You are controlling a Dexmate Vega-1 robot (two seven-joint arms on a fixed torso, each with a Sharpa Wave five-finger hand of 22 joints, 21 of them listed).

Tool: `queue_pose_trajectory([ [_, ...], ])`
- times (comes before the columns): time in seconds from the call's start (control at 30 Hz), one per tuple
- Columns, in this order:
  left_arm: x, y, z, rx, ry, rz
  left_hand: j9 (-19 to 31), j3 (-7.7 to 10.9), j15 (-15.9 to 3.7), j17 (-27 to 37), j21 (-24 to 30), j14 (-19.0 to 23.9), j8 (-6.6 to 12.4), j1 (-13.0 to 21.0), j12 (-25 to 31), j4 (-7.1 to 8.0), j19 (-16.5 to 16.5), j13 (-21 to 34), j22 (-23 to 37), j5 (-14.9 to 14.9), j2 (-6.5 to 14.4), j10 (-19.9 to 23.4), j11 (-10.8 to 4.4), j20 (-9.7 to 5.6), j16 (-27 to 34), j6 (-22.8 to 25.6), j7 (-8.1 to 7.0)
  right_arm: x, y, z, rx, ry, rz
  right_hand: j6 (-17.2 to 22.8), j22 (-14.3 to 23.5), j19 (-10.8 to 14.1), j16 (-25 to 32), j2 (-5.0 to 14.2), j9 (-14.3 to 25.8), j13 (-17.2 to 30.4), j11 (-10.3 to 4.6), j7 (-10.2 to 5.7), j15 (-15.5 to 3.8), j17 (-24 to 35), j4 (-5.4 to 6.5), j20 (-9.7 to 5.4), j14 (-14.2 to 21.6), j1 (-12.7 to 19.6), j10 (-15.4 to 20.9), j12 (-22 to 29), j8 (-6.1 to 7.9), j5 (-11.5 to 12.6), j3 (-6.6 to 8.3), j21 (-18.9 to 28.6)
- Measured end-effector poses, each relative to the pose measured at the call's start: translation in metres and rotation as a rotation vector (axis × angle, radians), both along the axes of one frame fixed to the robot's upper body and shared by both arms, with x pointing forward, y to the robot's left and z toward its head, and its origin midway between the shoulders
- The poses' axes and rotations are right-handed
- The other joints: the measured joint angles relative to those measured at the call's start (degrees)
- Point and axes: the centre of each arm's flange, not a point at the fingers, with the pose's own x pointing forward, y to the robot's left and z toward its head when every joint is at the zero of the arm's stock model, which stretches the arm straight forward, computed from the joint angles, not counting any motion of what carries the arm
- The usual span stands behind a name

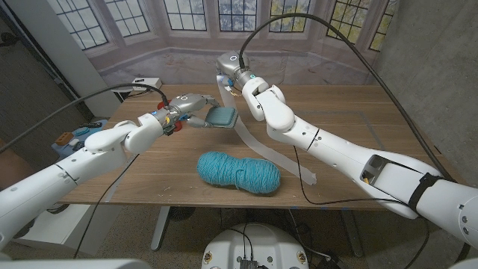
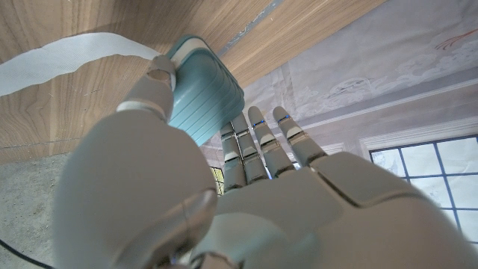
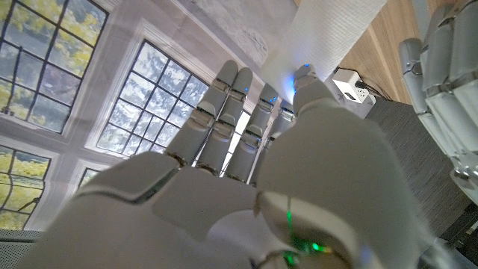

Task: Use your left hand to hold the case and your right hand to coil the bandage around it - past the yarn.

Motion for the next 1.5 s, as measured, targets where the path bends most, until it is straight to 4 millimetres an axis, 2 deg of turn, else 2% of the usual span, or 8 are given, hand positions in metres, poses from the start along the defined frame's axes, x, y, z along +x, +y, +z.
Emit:
queue_pose_trajectory([
  [0.27,0.003,-0.004,0.001,0.001,0.001,-0.009,0.0,0.0,0.0,0.0,0.0,0.0,0.04,0.0,0.2,0.0,0.0,0.0,0.0,0.3,0.0,0.2,0.22,0.0,0.0,0.0,-0.02,-0.01,-0.001,0.006,0.004,0.001,-0.031,0.0,0.0,0.0,0.0,0.31,0.0,0.0,0.0,0.0,0.01,0.1,0.0,0.0,0.0,0.3,0.0,0.0,-0.42,0.0,0.0,0.0],
  [0.3,0.004,-0.005,0.001,0.004,0.0,-0.011,-0.1,0.0,0.0,0.0,0.0,0.0,0.05,0.0,0.2,0.0,0.0,0.0,0.0,0.3,0.0,0.2,0.22,0.0,0.0,0.0,-0.03,-0.016,0.0,0.008,0.006,-0.003,-0.023,0.0,0.0,0.0,0.0,0.31,0.0,0.0,0.0,0.0,0.01,0.1,0.0,0.0,0.0,0.3,0.0,0.0,-0.42,0.0,0.0,0.0],
  [0.77,0.01,-0.013,0.005,0.004,-0.004,-0.027,-0.3,0.0,0.0,0.0,0.0,0.0,0.06,0.0,0.2,0.0,0.0,0.0,0.0,0.3,0.0,0.2,0.21,0.0,0.0,-0.1,-0.05,-0.031,-0.002,0.003,0.025,0.03,-0.084,-0.3,0.0,0.0,0.0,0.3,0.0,0.0,0.0,0.3,0.02,0.3,0.23,0.0,0.0,0.3,0.0,0.0,-0.42,0.0,-0.24,0.0],
  [0.9,0.011,-0.015,0.006,0.006,-0.004,-0.035,-0.3,0.0,0.0,0.0,0.0,0.0,0.06,0.0,0.2,0.0,0.0,0.0,0.0,0.3,0.0,0.2,0.21,0.0,0.0,-0.1,-0.06,-0.039,-0.001,-0.001,0.038,0.039,-0.082,-0.3,0.0,0.0,0.0,0.3,0.0,0.0,0.0,0.3,0.02,0.3,-0.08,0.0,0.0,0.3,0.0,0.0,-0.42,0.0,-0.55,0.0],
  [1.23,0.013,-0.019,0.007,0.003,-0.005,-0.041,-0.3,0.0,0.0,-0.1,0.0,0.0,0.06,0.0,0.1,0.0,0.0,0.1,0.0,0.2,0.0,0.2,0.21,0.0,0.0,-0.2,-0.15,-0.038,-0.005,0.0,0.024,0.034,-0.136,0.0,0.0,0.0,0.0,0.53,0.0,0.0,0.0,0.62,0.03,0.5,-0.08,0.0,0.0,0.5,0.0,0.0,-0.43,0.0,-0.55,0.0],
  [1.27,0.012,-0.02,0.006,0.009,-0.003,-0.044,-0.3,0.0,0.0,-0.1,0.0,0.0,0.06,0.0,0.1,0.0,0.0,0.1,0.0,0.2,0.0,0.2,0.21,0.0,0.0,-0.2,-0.15,-0.05,-0.009,-0.005,0.058,0.049,-0.107,0.0,0.0,0.0,0.0,0.52,0.0,0.0,0.0,0.62,0.03,0.6,-0.08,0.0,0.0,0.5,0.0,0.0,-0.43,0.0,-0.55,0.0],
  [1.5,0.013,-0.022,0.006,0.009,-0.001,-0.049,-0.3,0.0,0.0,0.0,0.0,0.0,0.06,0.0,0.1,0.0,0.0,0.1,0.0,0.2,0.0,0.2,0.21,0.0,0.0,-0.2,-0.17,-0.058,-0.017,-0.003,0.067,0.049,-0.123,0.0,0.0,0.0,0.0,0.52,0.0,0.0,0.0,0.61,-0.17,0.6,0.08,-0.01,0.2,0.5,0.0,0.0,-0.43,0.0,-0.71,0.0],
])
